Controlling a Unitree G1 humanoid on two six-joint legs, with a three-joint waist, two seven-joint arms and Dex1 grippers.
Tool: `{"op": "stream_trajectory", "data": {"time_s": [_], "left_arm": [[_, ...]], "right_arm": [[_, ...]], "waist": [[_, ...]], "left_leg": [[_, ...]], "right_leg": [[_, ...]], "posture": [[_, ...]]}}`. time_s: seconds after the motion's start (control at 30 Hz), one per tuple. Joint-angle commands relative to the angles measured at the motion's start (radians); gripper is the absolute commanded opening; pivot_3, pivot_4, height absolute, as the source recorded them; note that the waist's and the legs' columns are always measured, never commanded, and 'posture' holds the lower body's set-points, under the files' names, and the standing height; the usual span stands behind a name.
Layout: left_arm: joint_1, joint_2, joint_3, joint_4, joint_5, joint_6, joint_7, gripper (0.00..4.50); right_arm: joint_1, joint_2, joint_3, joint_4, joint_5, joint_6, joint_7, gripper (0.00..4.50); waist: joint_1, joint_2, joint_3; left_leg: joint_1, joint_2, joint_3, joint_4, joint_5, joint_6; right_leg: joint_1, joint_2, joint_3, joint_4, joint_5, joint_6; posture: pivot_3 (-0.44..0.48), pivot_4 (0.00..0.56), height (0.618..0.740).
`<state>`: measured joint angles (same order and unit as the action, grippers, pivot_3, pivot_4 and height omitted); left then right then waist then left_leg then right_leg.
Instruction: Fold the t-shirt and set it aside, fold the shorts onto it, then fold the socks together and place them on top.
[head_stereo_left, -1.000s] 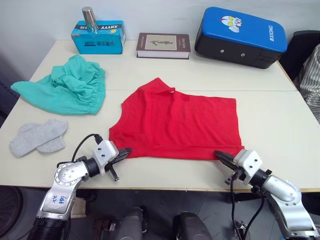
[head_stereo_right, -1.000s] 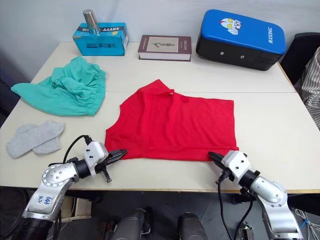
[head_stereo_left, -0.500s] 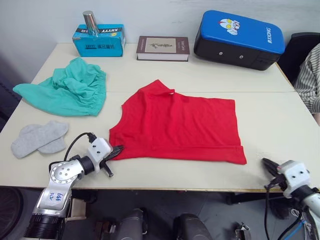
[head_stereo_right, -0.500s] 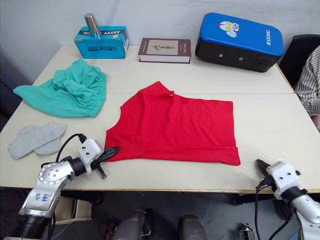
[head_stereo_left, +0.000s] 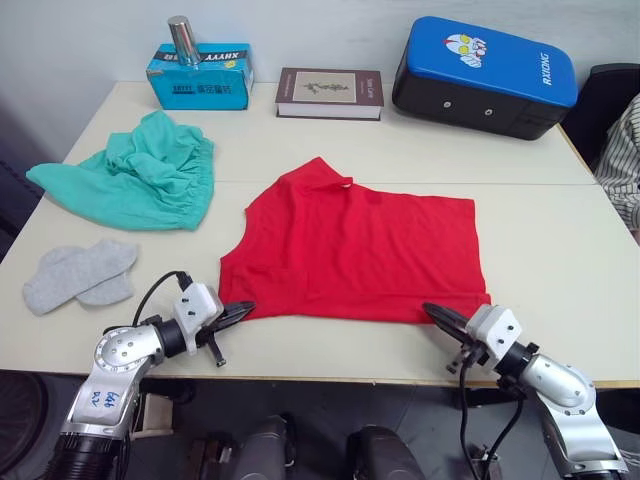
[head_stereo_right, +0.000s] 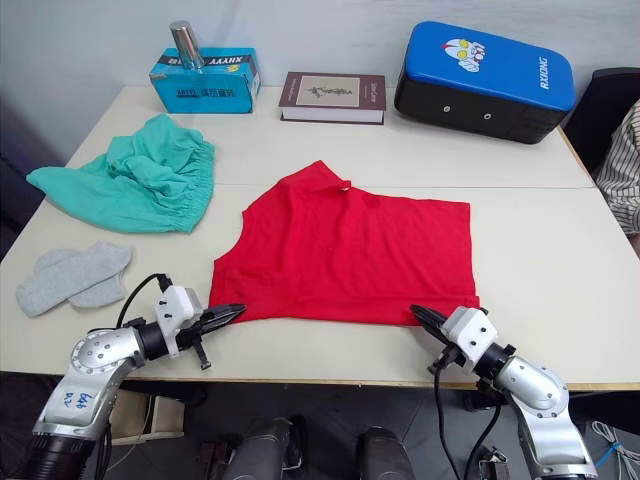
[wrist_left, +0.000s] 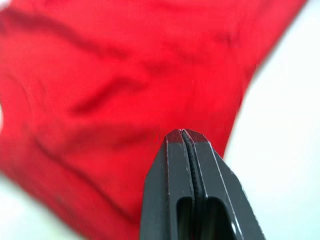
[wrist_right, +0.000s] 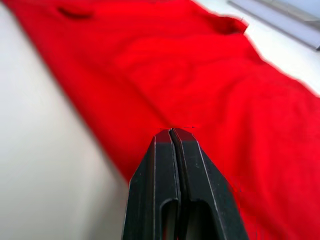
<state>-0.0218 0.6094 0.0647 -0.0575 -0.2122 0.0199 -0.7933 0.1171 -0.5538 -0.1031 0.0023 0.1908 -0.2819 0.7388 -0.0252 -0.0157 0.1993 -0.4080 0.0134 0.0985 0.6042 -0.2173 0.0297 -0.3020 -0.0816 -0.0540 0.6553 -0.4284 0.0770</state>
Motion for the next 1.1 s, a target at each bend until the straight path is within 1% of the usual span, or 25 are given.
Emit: {"op": "stream_trajectory", "data": {"time_s": [0.03,0.13,0.2,0.27,0.3,0.37,0.43,0.47,0.5,0.6,0.67,0.73,0.77,0.8,0.83,0.87,0.97,1.07,1.1], "left_arm": [[0.029,0.023,0.023,0.032,0.03,-0.007,0.019,0.02],[0.032,0.029,0.045,0.038,0.008,-0.001,0.018,0.02],[0.03,0.042,0.072,0.014,-0.054,0.01,-0.027,0.02],[0.037,0.065,0.092,-0.017,-0.111,0.011,-0.091,0.39],[0.043,0.086,0.097,-0.029,-0.116,-0.005,-0.122,0.56],[0.056,0.139,0.1,-0.048,-0.112,-0.026,-0.184,1.1],[0.058,0.179,0.1,-0.045,-0.095,-0.05,-0.22,1.71],[0.055,0.198,0.091,-0.03,-0.067,-0.077,-0.227,2.06],[0.05,0.209,0.079,-0.019,-0.059,-0.091,-0.244,2.37],[0.021,0.213,0.056,0.031,0.007,-0.12,-0.208,3.27],[-0.012,0.21,0.027,0.08,0.07,-0.134,-0.175,3.27],[-0.038,0.211,-0.006,0.119,0.106,-0.145,-0.173,3.27],[-0.059,0.203,-0.017,0.141,0.126,-0.157,-0.158,3.3],[-0.079,0.198,-0.03,0.16,0.142,-0.156,-0.148,3.0],[-0.097,0.199,-0.044,0.177,0.162,-0.161,-0.142,2.89],[-0.116,0.204,-0.056,0.191,0.174,-0.162,-0.148,2.68],[-0.158,0.207,-0.063,0.223,0.176,-0.149,-0.147,1.86],[-0.152,0.215,-0.068,0.223,0.161,-0.146,-0.172,0.91],[-0.142,0.218,-0.069,0.216,0.15,-0.145,-0.186,0.66]], "right_arm": [[0.015,-0.044,-0.08,0.082,0.004,-0.024,-0.01,0.0],[0.027,-0.074,-0.121,0.128,0.026,-0.036,0.01,0.0],[0.043,-0.11,-0.168,0.086,0.107,0.012,0.061,0.0],[0.054,-0.135,-0.212,0.003,0.232,0.134,0.095,0.0],[0.064,-0.17,-0.21,-0.027,0.241,0.159,0.134,0.17],[0.074,-0.244,-0.189,-0.048,0.189,0.132,0.21,0.54],[0.076,-0.306,-0.161,-0.042,0.134,0.087,0.274,1.18],[0.077,-0.336,-0.144,-0.033,0.107,0.065,0.304,1.58],[0.073,-0.352,-0.134,-0.023,0.093,0.056,0.318,1.87],[0.028,-0.353,-0.11,0.037,0.047,0.028,0.309,1.89],[-0.02,-0.339,-0.087,0.083,0.017,0.025,0.286,1.89],[-0.054,-0.332,-0.065,0.115,-0.009,0.023,0.279,1.89],[-0.074,-0.325,-0.055,0.132,-0.015,0.027,0.275,1.71],[-0.091,-0.324,-0.044,0.148,-0.03,0.026,0.269,1.5],[-0.104,-0.325,-0.033,0.163,-0.042,0.014,0.27,1.34],[-0.112,-0.326,-0.026,0.171,-0.043,0.019,0.276,1.05],[-0.128,-0.333,-0.012,0.188,-0.041,0.011,0.293,0.06],[-0.132,-0.342,-0.009,0.195,-0.024,0.008,0.324,0.0],[-0.13,-0.341,-0.009,0.194,-0.01,0.013,0.339,0.0]], "waist": [[-0.002,0.0,0.0],[-0.003,0.0,0.0],[-0.004,0.0,0.0],[-0.004,0.0,0.0],[-0.005,0.0,0.0],[-0.005,0.0,0.0],[-0.003,0.0,0.0],[-0.002,0.0,0.0],[-0.002,0.0,0.0],[0.0,0.0,0.0],[-0.001,-0.001,0.001],[-0.001,-0.001,0.001],[-0.001,0.0,0.001],[-0.001,0.0,0.001],[-0.001,0.0,0.0],[0.0,0.0,0.0],[-0.001,0.0,0.0],[-0.002,0.001,0.0],[-0.002,0.001,0.0]], "left_leg": [[0.0,0.0,0.0,0.0,0.0,0.0],[0.002,0.001,0.0,0.0,-0.003,-0.005],[0.002,0.001,0.0,-0.001,-0.003,-0.005],[0.002,0.001,0.0,-0.001,-0.002,-0.005],[0.001,0.001,0.0,-0.001,-0.002,-0.005],[0.0,0.001,0.001,-0.002,0.0,-0.001],[0.0,0.001,0.001,-0.002,0.0,-0.001],[0.0,0.001,0.001,-0.002,0.0,-0.001],[0.0,0.001,0.001,-0.003,0.0,-0.001],[0.0,0.001,0.002,-0.003,0.0,-0.001],[-0.001,0.001,0.002,-0.003,0.0,0.0],[0.0,0.001,0.002,-0.003,0.0,0.0],[0.001,0.001,0.002,-0.003,0.0,-0.001],[0.001,0.001,0.002,-0.003,0.0,-0.002],[0.002,0.001,0.002,-0.003,-0.001,-0.004],[0.002,0.001,0.002,-0.003,-0.001,-0.004],[0.003,0.001,0.002,-0.003,0.0,-0.005],[0.003,0.001,0.002,-0.003,0.0,-0.004],[0.003,0.001,0.002,-0.003,0.002,-0.002]], "right_leg": [[0.0,0.0,0.0,-0.001,0.0,0.0],[0.002,0.001,0.0,-0.001,0.0,0.0],[0.002,0.001,0.0,-0.001,0.0,0.0],[0.001,0.001,0.0,-0.001,0.0,0.0],[0.0,0.001,0.001,-0.001,0.0,0.0],[-0.001,0.001,0.001,-0.001,0.0,0.0],[-0.001,0.001,0.001,-0.002,0.0,0.0],[-0.001,0.001,0.001,-0.002,0.0,0.0],[-0.001,0.001,0.001,-0.002,0.0,0.0],[-0.001,0.0,0.001,-0.003,0.0,0.0],[-0.002,0.0,0.001,-0.003,0.0,0.0],[-0.001,0.0,0.001,-0.003,0.0,0.0],[-0.001,0.0,0.001,-0.003,0.0,0.0],[-0.001,0.0,0.001,-0.002,0.0,0.0],[0.0,0.0,0.001,-0.002,0.0,0.0],[0.0,0.0,0.001,-0.002,0.0,0.0],[0.001,0.0,0.001,-0.002,0.0,0.0],[0.0,0.0,0.001,-0.001,0.0,-0.001],[0.0,0.0,0.001,-0.001,0.0,-0.001]], "posture": [[0.0,0.15,0.74],[0.0,0.15,0.74],[0.0,0.15,0.74],[0.0,0.15,0.74],[0.0,0.15,0.74],[0.0,0.15,0.74],[0.0,0.15,0.74],[0.0,0.15,0.74],[0.0,0.15,0.74],[0.0,0.15,0.74],[0.0,0.15,0.74],[0.0,0.15,0.74],[0.0,0.15,0.74],[0.0,0.15,0.74],[0.0,0.15,0.74],[0.0,0.15,0.74],[0.0,0.15,0.74],[0.0,0.15,0.74],[0.0,0.15,0.74]]}}
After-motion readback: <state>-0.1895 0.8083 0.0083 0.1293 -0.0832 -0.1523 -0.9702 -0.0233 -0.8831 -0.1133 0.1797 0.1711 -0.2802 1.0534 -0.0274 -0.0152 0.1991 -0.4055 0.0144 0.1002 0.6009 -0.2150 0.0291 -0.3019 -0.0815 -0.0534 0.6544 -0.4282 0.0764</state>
